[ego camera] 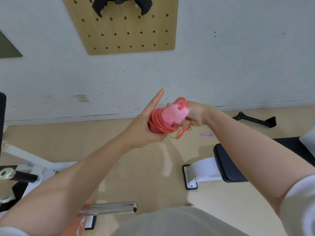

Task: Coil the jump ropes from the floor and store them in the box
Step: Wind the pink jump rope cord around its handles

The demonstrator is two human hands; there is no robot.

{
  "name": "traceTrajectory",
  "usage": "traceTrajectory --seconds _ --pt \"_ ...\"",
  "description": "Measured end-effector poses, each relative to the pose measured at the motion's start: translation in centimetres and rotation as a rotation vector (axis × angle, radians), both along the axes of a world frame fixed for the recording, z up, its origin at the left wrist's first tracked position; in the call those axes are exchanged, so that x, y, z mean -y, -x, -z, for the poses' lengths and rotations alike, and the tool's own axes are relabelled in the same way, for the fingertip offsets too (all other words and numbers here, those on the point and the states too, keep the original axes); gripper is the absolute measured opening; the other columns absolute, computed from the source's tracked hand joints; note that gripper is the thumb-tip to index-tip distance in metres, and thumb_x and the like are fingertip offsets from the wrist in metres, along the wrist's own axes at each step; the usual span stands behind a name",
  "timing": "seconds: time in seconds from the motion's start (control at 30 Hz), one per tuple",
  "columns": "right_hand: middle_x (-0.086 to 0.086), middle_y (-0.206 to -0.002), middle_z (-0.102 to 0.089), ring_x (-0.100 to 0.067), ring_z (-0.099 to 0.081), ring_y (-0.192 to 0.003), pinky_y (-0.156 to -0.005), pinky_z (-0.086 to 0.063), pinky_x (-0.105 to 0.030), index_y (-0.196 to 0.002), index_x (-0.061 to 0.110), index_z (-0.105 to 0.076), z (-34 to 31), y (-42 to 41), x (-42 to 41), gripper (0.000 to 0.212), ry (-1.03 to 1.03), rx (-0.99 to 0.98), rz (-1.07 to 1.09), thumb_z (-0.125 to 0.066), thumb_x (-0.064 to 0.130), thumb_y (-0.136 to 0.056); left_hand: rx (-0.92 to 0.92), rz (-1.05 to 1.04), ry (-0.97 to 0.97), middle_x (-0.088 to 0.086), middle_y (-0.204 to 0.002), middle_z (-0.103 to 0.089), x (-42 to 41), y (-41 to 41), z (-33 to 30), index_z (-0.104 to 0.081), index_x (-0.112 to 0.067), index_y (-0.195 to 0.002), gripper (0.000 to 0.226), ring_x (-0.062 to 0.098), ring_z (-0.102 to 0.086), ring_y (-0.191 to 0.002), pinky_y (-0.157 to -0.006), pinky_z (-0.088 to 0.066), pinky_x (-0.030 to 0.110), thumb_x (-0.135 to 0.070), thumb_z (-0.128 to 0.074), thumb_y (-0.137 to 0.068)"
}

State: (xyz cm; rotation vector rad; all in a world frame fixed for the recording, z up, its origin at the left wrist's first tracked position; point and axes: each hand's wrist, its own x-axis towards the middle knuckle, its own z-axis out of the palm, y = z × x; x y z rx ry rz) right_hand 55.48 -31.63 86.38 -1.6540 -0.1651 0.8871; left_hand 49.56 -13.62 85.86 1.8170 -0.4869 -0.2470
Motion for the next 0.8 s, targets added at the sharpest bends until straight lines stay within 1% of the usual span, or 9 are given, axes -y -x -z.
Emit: traceTrajectory --seconds 0.07,0.17,0.27,0.33,0.47,0.57,0.67,0.7,0.8 --pt "0.010 -0.038 -0.037 -0.001 -0.025 -0.031 -0.037 -0.009 -0.016 -0.050 0.020 -0.061 0.8 0.6 -0.3 0.060 -0.044 -0.047 0.012 -0.027 0.008 -0.097 -0.026 -0.081 0.060 -0.003 -0.087 -0.060 0.0 0.0 -0.4 -0.045 -0.045 -0.121 0.083 0.017 -0.055 -0.073 -0.066 -0.050 0.023 0.016 -0.067 -0.070" --pt "0.008 -0.041 -0.036 -0.004 -0.024 -0.033 -0.037 -0.013 -0.017 -0.057 0.017 -0.055 2.0 1.1 -1.2 0.047 0.068 0.096 0.104 -0.034 0.017 -0.099 -0.104 -0.228 0.034 -0.007 -0.076 -0.062 -0.2 -0.1 0.0 -0.057 -0.031 -0.104 0.057 0.011 -0.058 -0.060 -0.058 -0.049 0.022 0.013 -0.066 -0.069" --pt "0.004 -0.049 -0.042 -0.008 -0.034 -0.036 -0.036 -0.027 -0.017 -0.071 0.011 -0.053 2.3 2.2 -2.0 0.035 0.233 0.282 0.145 -0.037 0.023 -0.100 -0.232 -0.376 0.092 0.002 -0.076 -0.064 -0.4 -0.5 1.2 -0.058 -0.021 -0.102 0.047 0.015 -0.057 -0.051 -0.053 -0.050 0.028 0.012 -0.064 -0.070" --pt "0.002 -0.056 -0.047 -0.011 -0.045 -0.044 -0.041 -0.036 -0.016 -0.068 0.015 -0.048 1.8 3.0 -2.5 0.035 0.394 0.416 0.046 -0.035 0.019 -0.099 -0.237 -0.420 0.048 0.005 -0.079 -0.066 -0.7 -0.6 2.1 -0.058 -0.025 -0.100 0.047 0.019 -0.056 -0.051 -0.055 -0.052 0.031 0.010 -0.065 -0.068" --pt "-0.004 -0.080 -0.058 -0.023 -0.053 -0.074 -0.061 -0.039 -0.031 -0.080 0.013 -0.048 1.6 3.9 -3.1 0.020 0.706 0.479 -0.149 -0.035 0.022 -0.092 -0.111 -0.420 -0.199 -0.004 -0.077 -0.062 -0.9 -0.2 3.6 -0.054 -0.028 -0.103 0.046 0.014 -0.057 -0.059 -0.063 -0.049 0.026 0.000 -0.066 -0.068" --pt "-0.008 -0.089 -0.066 -0.022 -0.058 -0.077 -0.064 -0.039 -0.032 -0.091 0.014 -0.055 1.5 4.4 -3.5 0.036 0.685 0.402 -0.160 -0.041 0.042 -0.073 0.023 -0.423 -0.351 -0.007 -0.083 -0.059 -0.8 -0.3 4.4 -0.051 -0.025 -0.113 0.048 0.020 -0.057 -0.079 -0.071 -0.046 0.031 -0.005 -0.064 -0.071" --pt "0.006 -0.082 -0.056 -0.008 -0.049 -0.068 -0.057 -0.030 -0.020 -0.101 0.019 -0.056 0.5 4.8 -3.6 0.043 0.618 0.385 -0.113 -0.036 0.056 -0.092 0.083 -0.428 -0.408 -0.008 -0.082 -0.058 -0.9 -0.7 4.7 -0.049 -0.025 -0.117 0.047 0.023 -0.057 -0.081 -0.070 -0.044 0.030 -0.007 -0.059 -0.074" --pt "0.009 -0.079 -0.050 -0.007 -0.046 -0.066 -0.053 -0.027 -0.018 -0.098 0.022 -0.055 0.2 5.0 -3.7 0.042 0.601 0.383 -0.074 -0.031 0.056 -0.094 0.100 -0.419 -0.410 -0.007 -0.084 -0.059 -1.0 -0.8 4.8 -0.048 -0.024 -0.118 0.047 0.022 -0.058 -0.081 -0.070 -0.045 0.031 -0.008 -0.059 -0.075" --pt "0.003 -0.061 -0.041 -0.008 -0.038 -0.052 -0.044 -0.031 -0.014 -0.064 0.016 -0.042 0.7 5.3 -4.5 0.049 0.613 0.480 0.028 -0.032 0.053 -0.096 0.127 -0.395 -0.420 -0.007 -0.089 -0.058 -1.3 -0.8 4.7 -0.047 -0.023 -0.118 0.046 0.020 -0.056 -0.081 -0.070 -0.045 0.031 -0.012 -0.060 -0.076"
